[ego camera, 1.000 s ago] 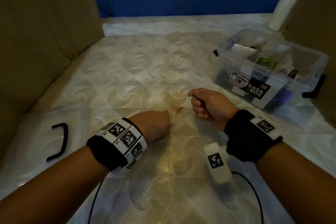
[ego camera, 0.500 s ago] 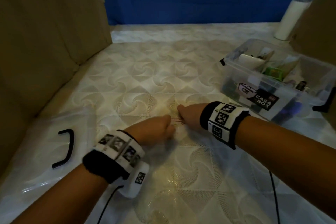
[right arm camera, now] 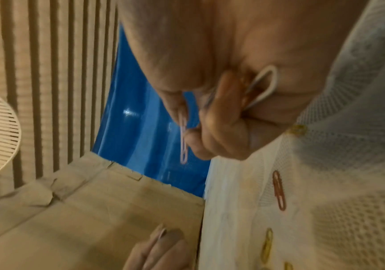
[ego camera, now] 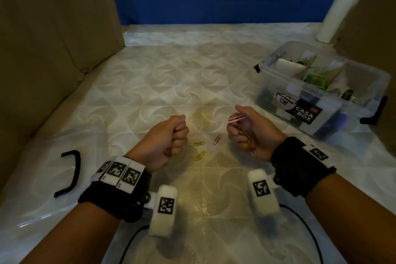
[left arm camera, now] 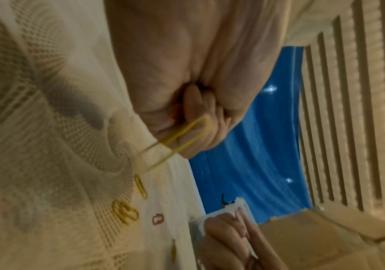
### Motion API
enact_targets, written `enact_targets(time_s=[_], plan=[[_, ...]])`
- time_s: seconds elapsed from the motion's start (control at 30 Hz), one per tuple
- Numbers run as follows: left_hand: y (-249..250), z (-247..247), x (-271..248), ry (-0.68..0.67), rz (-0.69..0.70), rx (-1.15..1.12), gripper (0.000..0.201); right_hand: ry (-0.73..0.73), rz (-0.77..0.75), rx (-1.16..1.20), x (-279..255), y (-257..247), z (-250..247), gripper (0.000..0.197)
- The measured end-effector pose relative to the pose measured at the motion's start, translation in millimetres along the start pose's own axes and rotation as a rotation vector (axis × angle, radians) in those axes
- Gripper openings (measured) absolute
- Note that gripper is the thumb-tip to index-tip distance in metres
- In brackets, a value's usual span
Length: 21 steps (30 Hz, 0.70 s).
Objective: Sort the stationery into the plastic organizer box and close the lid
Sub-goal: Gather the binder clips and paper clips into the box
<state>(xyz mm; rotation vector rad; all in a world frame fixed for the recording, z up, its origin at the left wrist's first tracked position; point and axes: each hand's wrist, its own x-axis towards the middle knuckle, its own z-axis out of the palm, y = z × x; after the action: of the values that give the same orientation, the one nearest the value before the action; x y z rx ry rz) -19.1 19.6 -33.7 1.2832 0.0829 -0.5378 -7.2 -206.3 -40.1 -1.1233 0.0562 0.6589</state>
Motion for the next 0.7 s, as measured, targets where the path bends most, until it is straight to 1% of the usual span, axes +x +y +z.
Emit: enact_targets(time_s=[0.03, 0.1, 0.17, 0.2, 0.23, 0.3, 0.33, 0.37, 0.43, 0.5, 0.57, 0.63, 0.67, 0.7], plan=[[0, 3, -1, -0.005, -0.006, 0.082, 0.041, 0.045, -0.007, -0.027, 0, 2, -2, 0.035], [0, 6, -3, -0.018, -0.021, 0.236, 0.038, 0.103, -0.015, -0.151, -3, 1, -2, 0.028], [1, 6, -5, -0.023, -0.032, 0.344, 0.032, 0.110, -0.015, -0.228, -7, -3, -3, 0.022], [2, 5, -6, -0.025, -0.033, 0.354, 0.027, 0.097, -0.020, -0.220, -8, -4, -4, 0.023], [4, 3, -6, -0.025, -0.028, 0.344, 0.025, 0.071, -0.032, -0.163, -10, -6, -5, 0.023], [6, -1, -7, -0.019, -0.016, 0.312, 0.024, 0.017, -0.093, 0.049, -12, -6, -8, 0.019], [7, -2, -8, -0.011, -0.011, 0.296, 0.024, 0.008, -0.131, 0.150, -13, -4, -9, 0.014], [7, -4, -8, 0.000, -0.009, 0.282, 0.024, 0.014, -0.155, 0.230, -13, 0, -10, 0.015], [6, -6, -9, 0.026, -0.017, 0.278, 0.023, 0.035, -0.151, 0.296, -12, 6, -8, 0.025], [3, -7, -9, 0.059, -0.046, 0.360, 0.023, 0.050, -0.106, 0.241, -8, 8, -6, 0.030], [0, -4, -8, 0.084, -0.038, 0.565, 0.026, 0.078, -0.072, 0.141, -3, 5, -3, 0.031], [-1, -1, -9, 0.067, 0.036, 0.926, 0.026, 0.118, -0.050, 0.021, 2, 0, 0, 0.029], [-1, 1, -10, 0.039, 0.087, 1.113, 0.024, 0.145, -0.038, -0.086, 4, -4, 2, 0.027], [-2, 3, -11, 0.005, 0.123, 1.263, 0.023, 0.170, -0.043, -0.262, 6, -7, 5, 0.024]])
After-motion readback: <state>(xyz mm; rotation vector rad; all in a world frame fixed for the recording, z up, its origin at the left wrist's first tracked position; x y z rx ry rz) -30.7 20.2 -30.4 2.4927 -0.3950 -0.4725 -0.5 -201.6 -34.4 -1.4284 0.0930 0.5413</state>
